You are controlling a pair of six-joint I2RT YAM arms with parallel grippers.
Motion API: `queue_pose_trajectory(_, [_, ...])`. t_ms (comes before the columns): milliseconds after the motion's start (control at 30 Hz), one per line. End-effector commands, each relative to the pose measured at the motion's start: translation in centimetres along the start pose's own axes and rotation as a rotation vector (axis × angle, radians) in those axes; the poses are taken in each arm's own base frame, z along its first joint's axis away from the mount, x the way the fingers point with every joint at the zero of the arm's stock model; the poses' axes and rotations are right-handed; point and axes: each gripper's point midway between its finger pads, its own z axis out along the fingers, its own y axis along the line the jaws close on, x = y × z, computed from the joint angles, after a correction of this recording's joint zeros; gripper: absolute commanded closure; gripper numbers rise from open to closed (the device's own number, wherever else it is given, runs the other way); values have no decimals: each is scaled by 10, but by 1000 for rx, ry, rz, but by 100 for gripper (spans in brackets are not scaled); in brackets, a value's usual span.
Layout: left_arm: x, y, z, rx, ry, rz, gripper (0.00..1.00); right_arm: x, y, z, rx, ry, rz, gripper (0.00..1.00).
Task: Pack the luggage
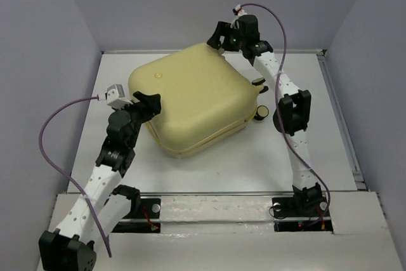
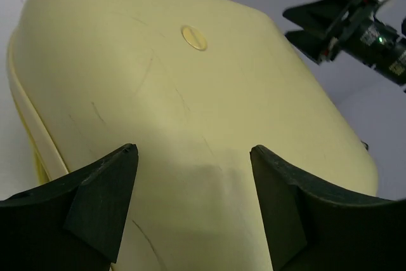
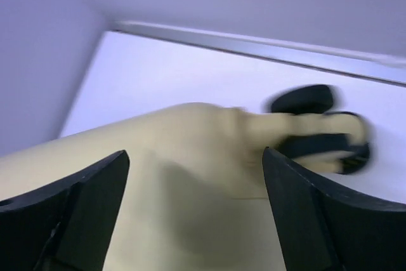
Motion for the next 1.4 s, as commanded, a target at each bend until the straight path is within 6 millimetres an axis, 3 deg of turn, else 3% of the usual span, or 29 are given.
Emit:
queue_pose_trajectory(0, [90, -14, -49, 143, 368, 22, 18, 10, 170, -33, -480, 72, 15, 5])
queue_pose_trajectory(67, [74, -13, -51, 111, 320, 40, 17, 1, 161, -37, -468, 62, 26, 0])
queue_pose_trajectory(133, [35, -38, -53, 167, 225, 57, 15, -23, 156, -57, -466, 28, 18, 0])
queue_pose_trajectory(167, [19, -41, -50, 152, 174, 67, 12, -29, 159, -65, -467, 13, -6, 0])
queue_pose_trajectory(200, [-2, -56, -47, 169, 136, 78, 11, -25, 145, -67, -431, 25, -5, 0])
queue_pose_trajectory(233, [-13, -62, -45, 173, 115, 110, 10, -48, 159, -97, -440, -31, -47, 3])
queue_pose_trajectory(267, [-23, -65, -41, 158, 91, 122, 8, -55, 156, -107, -407, -65, -104, 7])
queue_pose_trajectory(300, [-39, -77, -34, 159, 69, 128, 7, -43, 146, -110, -366, -42, -110, 14])
queue_pose_trajectory(333, [-51, -85, -30, 165, 41, 132, 6, -45, 144, -123, -343, -55, -126, 41])
queue_pose_trajectory(367, [-59, -90, -25, 163, 23, 150, 5, -67, 158, -164, -340, -123, -157, 57])
queue_pose_trajectory(400, [-72, -100, -11, 148, 9, 156, 3, -67, 157, -178, -329, -140, -183, 67])
queue_pose_trajectory(433, [-79, -105, -3, 147, 0, 154, 2, -37, 132, -175, -252, -89, -158, 84])
queue_pose_trajectory(467, [-82, -109, 8, 149, 5, 157, 2, -30, 126, -187, -224, -93, -154, 90])
queue_pose_trajectory(500, [-90, -108, 32, 121, 9, 162, 2, -44, 138, -228, -245, -184, -179, 93])
queue_pose_trajectory(533, [-94, -105, 44, 104, 12, 151, 2, -28, 138, -238, -245, -176, -177, 93])
queue_pose_trajectory(567, [-90, -108, 55, 137, 54, 138, 2, 21, 107, -232, -182, -90, -146, 93])
queue_pose_trajectory(600, [-96, -102, 79, 137, 62, 110, 2, 30, 117, -258, -209, -112, -158, 93])
queue_pose_trajectory(633, [-100, -101, 90, 143, 67, 102, 2, 80, 95, -255, -170, -19, -129, 93])
queue_pose_trajectory(700, [-100, -89, 128, 109, 95, 105, 3, 118, 80, -267, -148, 33, -113, 93])
queue_pose_trajectory(733, [-108, -76, 142, 74, 91, 110, 3, 129, 83, -282, -163, 29, -109, 93])
queue_pose_trajectory(767, [-102, -63, 165, 33, 144, 114, 3, 167, 66, -285, -138, 104, -84, 93])
queue_pose_trajectory(800, [-100, -53, 176, 21, 169, 132, 3, 172, 65, -298, -142, 96, -86, 93])
queue_pose_trajectory(933, [-114, -3, 211, -48, 225, 130, 3, 214, 39, -308, -80, 167, -66, 93])
queue_pose_trajectory(1033, [-118, 14, 229, -49, 236, 108, 3, 234, 30, -300, -65, 217, -46, 93])
queue_pose_trajectory(1100, [-108, 29, 245, -68, 277, 111, 3, 240, 21, -285, -35, 229, -40, 93])
queue_pose_trajectory(1167, [-88, 42, 250, -81, 347, 108, 3, 234, 16, -272, -5, 216, -51, 93])
queue_pose_trajectory(1200, [-67, 52, 254, -84, 400, 100, 3, 236, 11, -259, 10, 225, -61, 93])
queue_pose_trajectory(1333, [-5, 60, 247, -37, 538, 54, 3, 213, 10, -226, 11, 197, -70, 93])
queue_pose_trajectory(1367, [3, 62, 244, -43, 550, 51, 3, 189, 21, -216, -18, 130, -85, 93])
